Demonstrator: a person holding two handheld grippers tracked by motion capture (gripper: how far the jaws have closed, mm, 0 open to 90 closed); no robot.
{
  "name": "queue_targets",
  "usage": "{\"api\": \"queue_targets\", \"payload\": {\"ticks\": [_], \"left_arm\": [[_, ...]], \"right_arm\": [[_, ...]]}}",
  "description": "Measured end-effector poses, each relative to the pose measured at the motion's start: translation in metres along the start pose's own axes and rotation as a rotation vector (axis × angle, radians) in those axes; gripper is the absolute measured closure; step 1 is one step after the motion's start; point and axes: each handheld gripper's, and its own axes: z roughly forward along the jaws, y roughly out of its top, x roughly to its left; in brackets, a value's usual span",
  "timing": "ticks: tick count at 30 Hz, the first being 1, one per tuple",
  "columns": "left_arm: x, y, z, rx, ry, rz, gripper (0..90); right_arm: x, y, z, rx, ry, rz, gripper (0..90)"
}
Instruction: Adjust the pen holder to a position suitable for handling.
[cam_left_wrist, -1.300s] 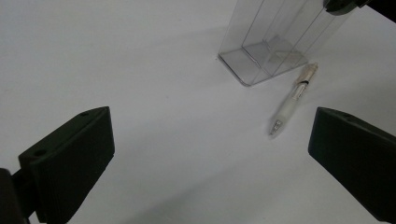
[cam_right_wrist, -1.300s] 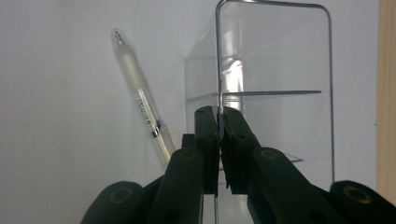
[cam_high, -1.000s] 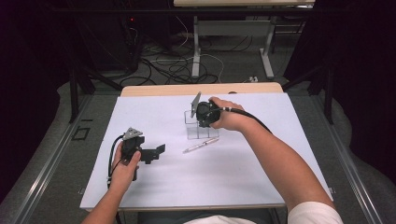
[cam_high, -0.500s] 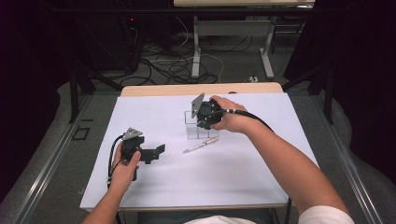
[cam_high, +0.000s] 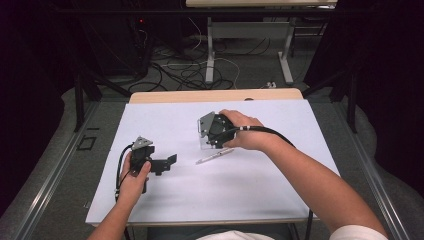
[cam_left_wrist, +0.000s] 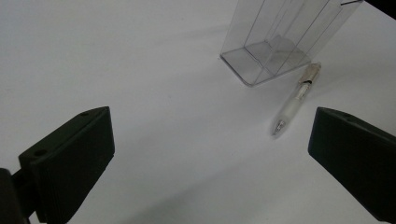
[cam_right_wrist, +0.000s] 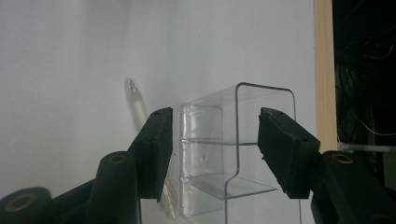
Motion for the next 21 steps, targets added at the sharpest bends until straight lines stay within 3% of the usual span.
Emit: {"api": "queue_targets", "payload": {"ticks": [8, 21], "left_arm": [[0.001, 0.0, -0.002, 0.004, -0.001, -0.001, 0.7], [0.001, -0.001, -0.002, -0.004, 0.003, -0.006, 0.6]], "right_arm": [[0.009, 0.005, 0.005, -0.011, 0.019, -0.035, 36.5], [0.02, 0.007, 0.019, 0.034, 0.048, -0.08, 35.0]]}}
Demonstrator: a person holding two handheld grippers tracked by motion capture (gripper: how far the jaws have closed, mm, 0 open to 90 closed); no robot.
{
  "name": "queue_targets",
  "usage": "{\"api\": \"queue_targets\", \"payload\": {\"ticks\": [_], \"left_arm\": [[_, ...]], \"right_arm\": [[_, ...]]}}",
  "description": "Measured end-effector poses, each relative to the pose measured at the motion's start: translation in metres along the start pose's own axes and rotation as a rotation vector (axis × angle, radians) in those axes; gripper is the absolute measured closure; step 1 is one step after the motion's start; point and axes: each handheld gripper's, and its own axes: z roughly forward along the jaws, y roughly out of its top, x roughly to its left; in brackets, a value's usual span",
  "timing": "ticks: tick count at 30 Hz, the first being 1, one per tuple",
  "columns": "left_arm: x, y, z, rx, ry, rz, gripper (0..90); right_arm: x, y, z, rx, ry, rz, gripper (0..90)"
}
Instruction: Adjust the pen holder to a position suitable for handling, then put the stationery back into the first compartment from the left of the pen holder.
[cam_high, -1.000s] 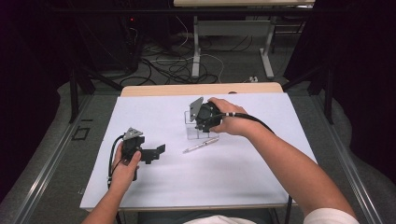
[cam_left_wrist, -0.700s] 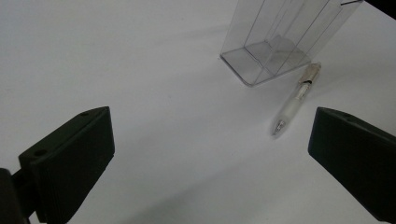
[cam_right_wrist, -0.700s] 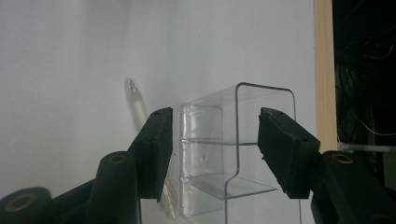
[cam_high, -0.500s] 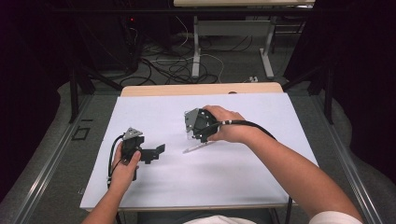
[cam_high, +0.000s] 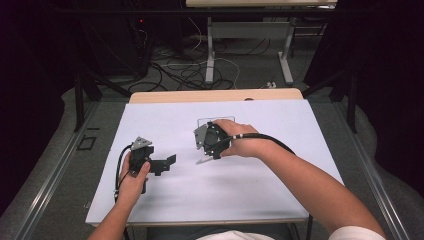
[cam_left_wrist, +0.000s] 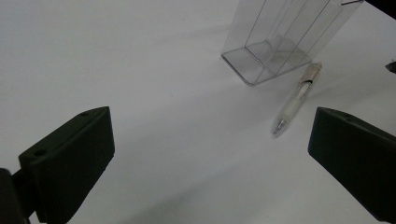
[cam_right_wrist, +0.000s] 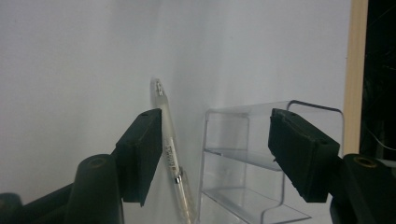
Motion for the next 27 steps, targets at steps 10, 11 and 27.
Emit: {"api": "queue_targets", "payload": {"ticks": [10, 11, 27], "left_arm": [[0.001, 0.0, 0.0, 0.003, 0.003, 0.001, 0.7], [0.001, 0.0, 0.0, 0.003, 0.002, 0.0, 0.7], [0.001, -0.001, 0.0, 0.005, 0.004, -0.002, 0.8]], "right_arm": [[0.01, -0.014, 0.02, 0.029, 0.04, 0.019, 34.6], [0.012, -0.016, 0.024, 0.023, 0.041, 0.018, 34.7], [0.014, -0.017, 0.045, 0.052, 0.046, -0.037, 37.8]]}}
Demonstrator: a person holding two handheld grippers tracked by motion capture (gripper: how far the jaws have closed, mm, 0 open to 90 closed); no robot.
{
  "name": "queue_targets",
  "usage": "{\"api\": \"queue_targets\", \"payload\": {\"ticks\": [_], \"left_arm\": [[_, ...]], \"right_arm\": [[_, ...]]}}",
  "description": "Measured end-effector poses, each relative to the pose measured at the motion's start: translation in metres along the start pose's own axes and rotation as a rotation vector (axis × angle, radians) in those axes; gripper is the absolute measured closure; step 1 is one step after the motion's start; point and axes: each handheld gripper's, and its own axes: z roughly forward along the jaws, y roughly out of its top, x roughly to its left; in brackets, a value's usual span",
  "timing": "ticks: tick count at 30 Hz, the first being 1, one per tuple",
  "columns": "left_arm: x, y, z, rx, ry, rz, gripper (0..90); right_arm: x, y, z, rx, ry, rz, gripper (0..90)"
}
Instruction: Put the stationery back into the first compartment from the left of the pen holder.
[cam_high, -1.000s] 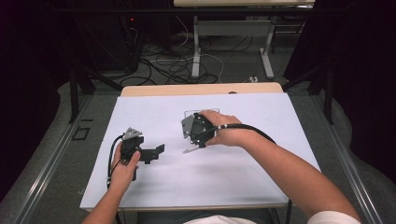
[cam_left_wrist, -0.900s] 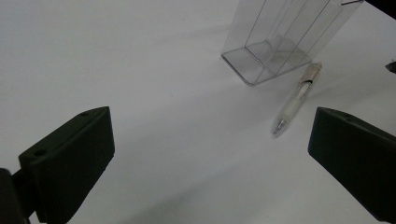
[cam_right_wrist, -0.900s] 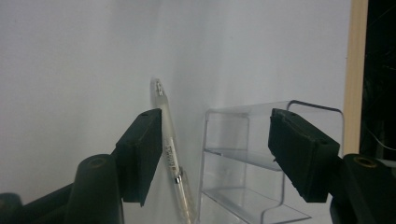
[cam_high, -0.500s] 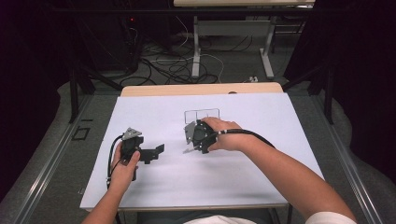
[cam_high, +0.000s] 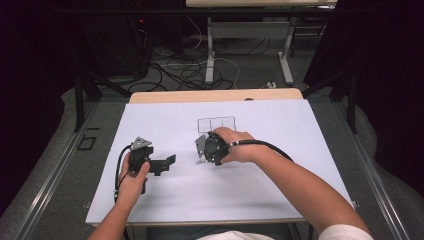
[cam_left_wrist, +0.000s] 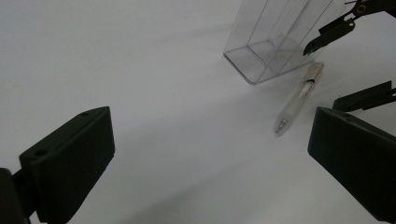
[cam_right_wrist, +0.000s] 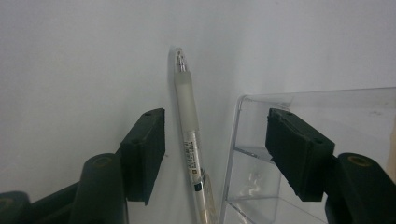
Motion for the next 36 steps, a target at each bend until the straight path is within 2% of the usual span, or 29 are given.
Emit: {"api": "queue_targets", "payload": {"ticks": [2, 3, 6, 8, 11, 12, 15, 16, 17, 18, 19, 28, 29, 32, 33, 36], "left_arm": [[-0.001, 0.0, 0.0, 0.001, 0.001, 0.003, 0.8], [-0.001, 0.0, 0.0, 0.0, 0.0, 0.001, 0.8], [0.0, 0.0, -0.002, 0.011, -0.001, 0.005, 0.8], [0.0, 0.0, -0.001, -0.001, 0.003, 0.002, 0.8], [0.0, 0.0, -0.001, 0.002, 0.003, 0.003, 0.8], [0.0, 0.0, -0.001, 0.002, 0.003, 0.003, 0.8], [0.0, 0.0, -0.001, 0.001, 0.001, 0.001, 0.8], [0.0, 0.0, -0.001, 0.001, 0.002, 0.001, 0.8], [0.0, 0.0, -0.001, 0.002, 0.002, 0.001, 0.8], [0.001, 0.0, -0.001, 0.002, 0.002, 0.0, 0.8], [0.001, 0.0, -0.001, 0.002, 0.001, 0.0, 0.8], [0.001, 0.0, 0.0, 0.004, 0.005, -0.001, 0.8], [0.001, 0.0, -0.001, 0.003, 0.005, -0.002, 0.8], [0.001, 0.0, -0.001, 0.003, 0.003, -0.002, 0.9], [0.001, 0.0, -0.001, 0.003, 0.004, -0.002, 0.9], [0.001, 0.0, -0.001, 0.004, 0.003, -0.001, 0.9]], "right_arm": [[0.0, 0.001, 0.001, 0.004, 0.013, -0.014, 40.0], [0.002, 0.003, 0.001, 0.023, 0.004, -0.027, 44.5], [0.002, 0.004, 0.002, 0.007, -0.014, -0.042, 48.2], [0.001, 0.005, 0.003, 0.002, -0.015, -0.057, 50.8], [-0.001, 0.004, 0.007, 0.0, 0.005, -0.063, 55.5], [0.0, 0.004, 0.008, 0.011, 0.011, -0.044, 57.1], [0.0, 0.002, 0.011, 0.032, 0.02, -0.049, 59.6], [-0.001, 0.001, 0.014, 0.037, 0.04, -0.057, 61.1], [0.0, 0.0, 0.016, 0.038, 0.03, -0.047, 63.0], [0.0, 0.0, 0.016, 0.038, 0.03, -0.047, 63.0], [0.0, -0.001, 0.017, 0.051, 0.053, -0.053, 63.9], [0.0, 0.0, 0.022, 0.068, 0.07, -0.058, 64.2], [0.001, 0.0, 0.023, 0.057, 0.072, -0.054, 64.4], [0.001, 0.0, 0.025, 0.095, 0.098, -0.058, 65.0], [0.001, -0.001, 0.027, 0.073, 0.083, -0.068, 65.1], [0.002, 0.0, 0.03, 0.087, 0.085, -0.078, 66.4]]}}
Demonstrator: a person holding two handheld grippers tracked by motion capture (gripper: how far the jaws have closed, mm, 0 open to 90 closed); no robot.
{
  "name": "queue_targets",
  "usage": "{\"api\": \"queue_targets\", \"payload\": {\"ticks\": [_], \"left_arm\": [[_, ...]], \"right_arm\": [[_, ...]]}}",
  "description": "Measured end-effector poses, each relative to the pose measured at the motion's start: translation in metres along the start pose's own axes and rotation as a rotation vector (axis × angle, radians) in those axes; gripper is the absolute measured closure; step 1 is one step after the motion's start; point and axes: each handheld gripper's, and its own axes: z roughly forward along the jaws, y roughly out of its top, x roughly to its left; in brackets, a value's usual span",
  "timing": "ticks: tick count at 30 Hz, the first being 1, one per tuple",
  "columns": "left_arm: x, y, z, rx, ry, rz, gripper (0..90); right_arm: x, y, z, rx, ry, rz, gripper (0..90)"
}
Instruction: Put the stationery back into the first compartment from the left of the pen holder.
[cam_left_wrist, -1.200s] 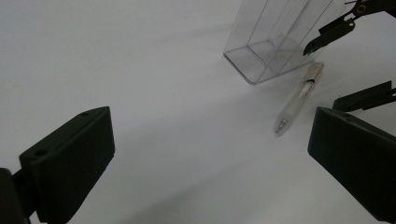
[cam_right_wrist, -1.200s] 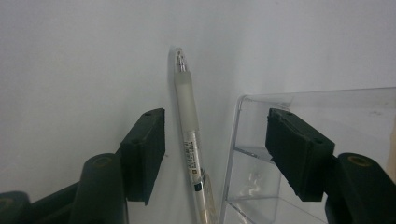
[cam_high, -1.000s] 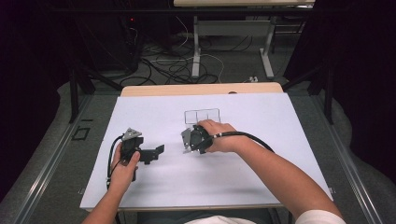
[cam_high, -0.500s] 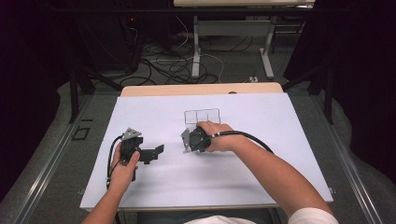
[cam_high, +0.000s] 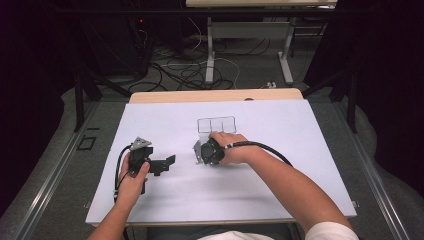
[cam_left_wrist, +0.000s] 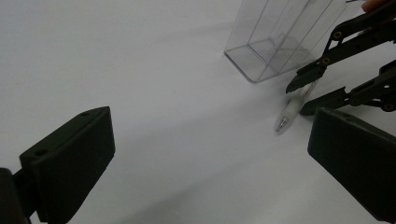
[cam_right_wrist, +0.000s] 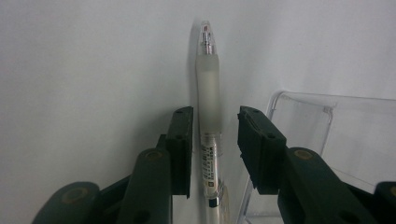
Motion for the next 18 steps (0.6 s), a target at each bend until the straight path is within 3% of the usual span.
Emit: {"api": "queue_targets", "payload": {"ticks": [11, 16, 18], "left_arm": [[-0.0002, -0.0001, 0.0, 0.0, 0.001, -0.001, 0.9], [-0.0002, -0.0002, 0.0, -0.001, 0.001, 0.001, 0.9], [-0.0002, -0.0001, -0.0001, -0.002, 0.001, 0.001, 0.9]], "right_arm": [[0.0015, 0.001, 0.0006, 0.006, 0.025, -0.002, 76.6], [0.0012, 0.0014, 0.0008, 0.016, 0.016, -0.03, 79.2], [0.0006, 0.0025, -0.0001, 0.033, 0.037, -0.039, 79.4]]}}
